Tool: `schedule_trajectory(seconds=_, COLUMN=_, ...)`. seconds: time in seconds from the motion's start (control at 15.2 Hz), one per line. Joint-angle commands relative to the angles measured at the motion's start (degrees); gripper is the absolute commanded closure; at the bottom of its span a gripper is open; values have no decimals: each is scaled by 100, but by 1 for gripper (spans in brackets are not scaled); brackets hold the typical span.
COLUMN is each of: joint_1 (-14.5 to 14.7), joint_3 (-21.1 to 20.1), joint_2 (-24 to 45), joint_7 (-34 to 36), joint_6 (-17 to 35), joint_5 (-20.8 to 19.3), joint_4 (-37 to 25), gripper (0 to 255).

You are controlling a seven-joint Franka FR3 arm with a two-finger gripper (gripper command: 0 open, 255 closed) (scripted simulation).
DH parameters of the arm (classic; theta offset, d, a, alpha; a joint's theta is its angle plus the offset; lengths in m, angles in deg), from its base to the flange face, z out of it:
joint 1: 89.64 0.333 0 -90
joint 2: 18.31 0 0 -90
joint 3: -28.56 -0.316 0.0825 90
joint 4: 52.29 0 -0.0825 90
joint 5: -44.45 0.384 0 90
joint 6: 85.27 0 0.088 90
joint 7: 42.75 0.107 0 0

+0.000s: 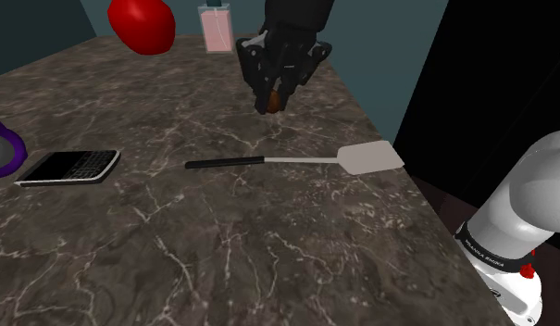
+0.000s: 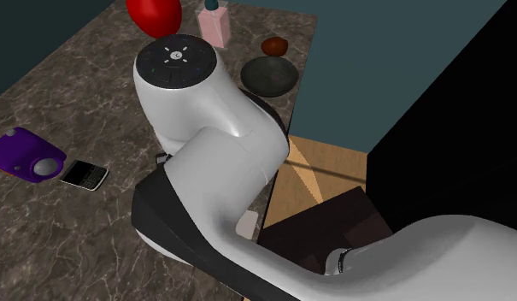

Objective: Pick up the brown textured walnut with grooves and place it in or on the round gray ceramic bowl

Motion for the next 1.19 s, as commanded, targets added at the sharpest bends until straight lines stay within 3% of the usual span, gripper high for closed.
schedule_trajectory(seconds=0.0, joint_1=-15, joint_3=31, joint_2=16, joint_7=3, joint_6=-144, joint_5=-25, joint_4=-154, gripper=255)
schedule_trajectory(seconds=0.92, joint_1=-163, joint_3=84, joint_2=331, joint_7=149, joint_6=-1153, joint_5=-254, joint_4=-1456, gripper=255)
schedule_trajectory(seconds=1.12, joint_1=-241, joint_3=405, joint_2=362, joint_7=-258, joint_6=-1124, joint_5=-271, joint_4=-1375, gripper=255)
